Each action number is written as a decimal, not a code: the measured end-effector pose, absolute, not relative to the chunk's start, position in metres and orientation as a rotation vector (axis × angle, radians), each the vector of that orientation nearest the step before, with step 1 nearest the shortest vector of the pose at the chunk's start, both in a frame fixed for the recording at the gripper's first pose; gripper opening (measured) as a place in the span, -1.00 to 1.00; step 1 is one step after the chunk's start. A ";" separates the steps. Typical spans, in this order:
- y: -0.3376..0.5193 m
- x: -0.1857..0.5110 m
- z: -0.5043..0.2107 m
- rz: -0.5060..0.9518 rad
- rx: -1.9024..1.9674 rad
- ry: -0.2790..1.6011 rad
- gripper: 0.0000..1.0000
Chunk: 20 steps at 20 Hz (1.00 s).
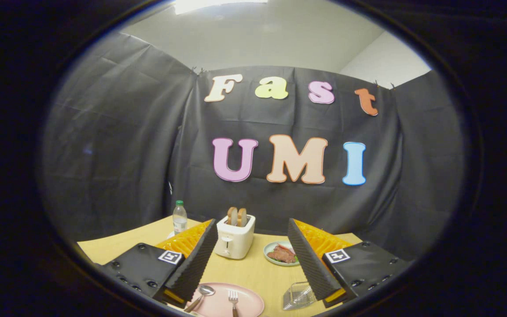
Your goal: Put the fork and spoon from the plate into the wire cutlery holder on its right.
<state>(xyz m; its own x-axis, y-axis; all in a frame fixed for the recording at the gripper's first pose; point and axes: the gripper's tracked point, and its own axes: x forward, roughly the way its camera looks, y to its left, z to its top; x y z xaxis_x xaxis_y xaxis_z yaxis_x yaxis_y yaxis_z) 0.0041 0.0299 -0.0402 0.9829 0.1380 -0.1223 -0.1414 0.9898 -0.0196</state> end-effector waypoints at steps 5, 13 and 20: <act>0.035 -0.002 -0.088 0.170 -0.075 0.231 1.00; 0.040 -0.023 -0.181 0.230 -0.115 0.487 1.00; 0.035 -0.044 -0.255 0.239 -0.131 0.694 1.00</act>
<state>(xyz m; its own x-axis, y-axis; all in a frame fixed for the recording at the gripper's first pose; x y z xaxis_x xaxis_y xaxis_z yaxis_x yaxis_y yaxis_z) -0.0435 0.0348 -0.2553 0.7429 0.1745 -0.6462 -0.2612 0.9645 -0.0398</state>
